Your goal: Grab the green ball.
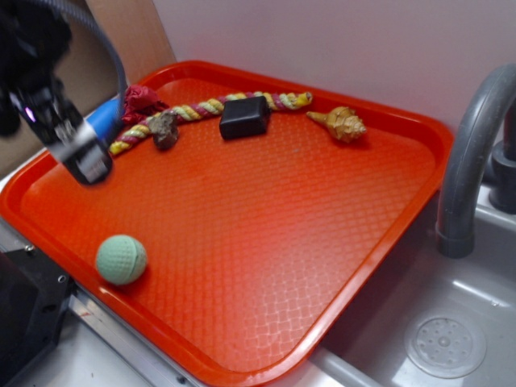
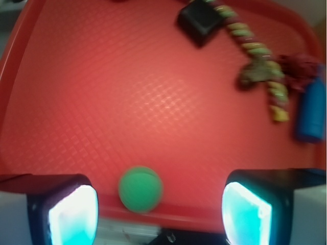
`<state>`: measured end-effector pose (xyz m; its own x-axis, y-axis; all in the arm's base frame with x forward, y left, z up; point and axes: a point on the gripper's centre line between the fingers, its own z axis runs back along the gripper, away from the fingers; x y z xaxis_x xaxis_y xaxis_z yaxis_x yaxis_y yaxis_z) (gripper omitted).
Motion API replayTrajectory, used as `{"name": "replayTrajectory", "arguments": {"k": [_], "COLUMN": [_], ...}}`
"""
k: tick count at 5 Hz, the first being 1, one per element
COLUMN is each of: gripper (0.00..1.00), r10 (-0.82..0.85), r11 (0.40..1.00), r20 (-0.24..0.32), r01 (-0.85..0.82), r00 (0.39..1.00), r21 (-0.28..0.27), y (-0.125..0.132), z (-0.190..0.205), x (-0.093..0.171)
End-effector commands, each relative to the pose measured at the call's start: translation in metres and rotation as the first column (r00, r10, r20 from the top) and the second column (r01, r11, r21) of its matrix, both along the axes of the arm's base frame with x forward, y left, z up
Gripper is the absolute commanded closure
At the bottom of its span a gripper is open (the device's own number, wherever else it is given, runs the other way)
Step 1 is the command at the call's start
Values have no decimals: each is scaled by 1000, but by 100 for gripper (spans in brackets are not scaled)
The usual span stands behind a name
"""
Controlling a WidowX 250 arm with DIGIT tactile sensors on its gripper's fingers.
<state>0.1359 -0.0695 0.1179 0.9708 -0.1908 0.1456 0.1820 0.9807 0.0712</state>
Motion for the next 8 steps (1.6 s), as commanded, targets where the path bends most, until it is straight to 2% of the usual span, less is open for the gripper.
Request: {"name": "replayTrajectory", "arguments": {"k": [1, 2, 3, 4, 5, 6, 7, 8], "gripper": [0, 0, 0, 100, 100, 100, 100, 0], "r10": [-71, -42, -7, 23, 72, 173, 208, 209], "r11": [996, 994, 991, 993, 997, 982, 966, 963], "r20": [-45, -104, -137, -197, -246, -232, -217, -211], "r01": [74, 52, 24, 0, -60, -186, -235, -238], "r00": [996, 994, 991, 980, 967, 957, 954, 955], "r21": [59, 95, 128, 114, 56, -35, -107, -128], "y": [-7, 9, 21, 35, 43, 52, 56, 62], "z": [-66, -90, -96, -85, -57, -8, 42, 44], "x": [-9, -3, -2, -8, 7, 43, 63, 65]}}
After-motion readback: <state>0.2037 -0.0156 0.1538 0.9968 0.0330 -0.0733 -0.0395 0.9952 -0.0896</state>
